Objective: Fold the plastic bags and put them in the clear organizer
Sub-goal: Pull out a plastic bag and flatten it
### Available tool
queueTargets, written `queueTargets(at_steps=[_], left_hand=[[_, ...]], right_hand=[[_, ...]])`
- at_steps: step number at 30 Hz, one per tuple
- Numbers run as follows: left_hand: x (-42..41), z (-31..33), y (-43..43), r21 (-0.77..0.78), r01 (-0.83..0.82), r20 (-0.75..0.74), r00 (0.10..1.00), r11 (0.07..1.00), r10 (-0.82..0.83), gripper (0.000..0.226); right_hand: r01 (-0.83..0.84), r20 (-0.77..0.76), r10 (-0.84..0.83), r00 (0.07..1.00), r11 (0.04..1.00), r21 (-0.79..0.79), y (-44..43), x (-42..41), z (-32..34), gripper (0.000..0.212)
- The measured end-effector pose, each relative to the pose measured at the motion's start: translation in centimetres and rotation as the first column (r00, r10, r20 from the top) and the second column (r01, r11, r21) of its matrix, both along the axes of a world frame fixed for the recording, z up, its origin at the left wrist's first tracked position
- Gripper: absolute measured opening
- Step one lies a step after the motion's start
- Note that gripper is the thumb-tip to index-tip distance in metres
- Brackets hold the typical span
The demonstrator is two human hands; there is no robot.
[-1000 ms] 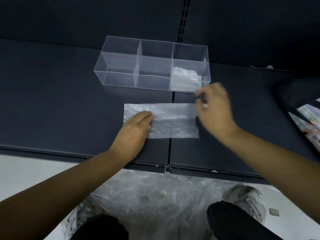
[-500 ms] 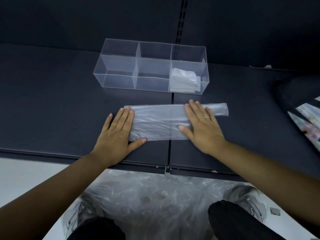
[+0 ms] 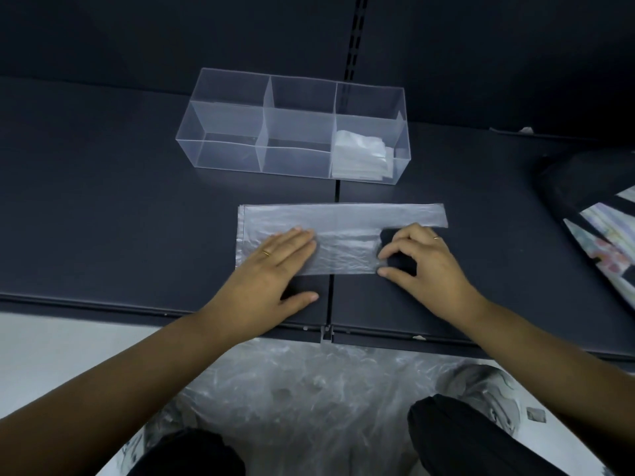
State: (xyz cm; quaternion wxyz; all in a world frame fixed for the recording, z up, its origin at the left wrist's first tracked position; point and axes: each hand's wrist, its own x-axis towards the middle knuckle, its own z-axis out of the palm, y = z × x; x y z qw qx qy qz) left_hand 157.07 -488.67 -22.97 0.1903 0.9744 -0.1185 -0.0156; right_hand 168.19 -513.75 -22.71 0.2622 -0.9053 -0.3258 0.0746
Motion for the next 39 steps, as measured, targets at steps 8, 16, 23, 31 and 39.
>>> queueTargets(at_steps=[8, 16, 23, 31, 39], left_hand=[[0.6, -0.9, -1.5, 0.081, -0.113, 0.109, 0.989, 0.990, 0.104, 0.059], [0.6, -0.6, -1.8, 0.110, -0.132, 0.344, 0.935, 0.985, 0.087, 0.042], [-0.4, 0.7, -2.9, 0.119, -0.148, 0.270, 0.956, 0.982, 0.111, 0.027], [-0.3, 2.0, 4.2, -0.488, -0.615, -0.393, 0.788, 0.619, 0.474, 0.011], [0.2, 1.4, 5.0, -0.310, -0.771, -0.233, 0.629, 0.557, 0.741, 0.012]], right_hand=[[-0.022, -0.246, 0.032, 0.969, 0.999, 0.047, 1.3, 0.6, 1.1, 0.012], [-0.027, -0.153, 0.022, 0.988, 0.999, -0.029, 1.2, -0.6, 3.6, 0.055], [-0.160, 0.164, 0.165, 0.973, 0.986, -0.041, 3.2, -2.4, 1.2, 0.022], [0.382, -0.532, -0.226, 0.816, 0.902, 0.202, 1.9, 1.3, 1.0, 0.011], [0.423, -0.429, -0.358, 0.829, 0.904, 0.065, 3.5, 2.8, 0.6, 0.020]])
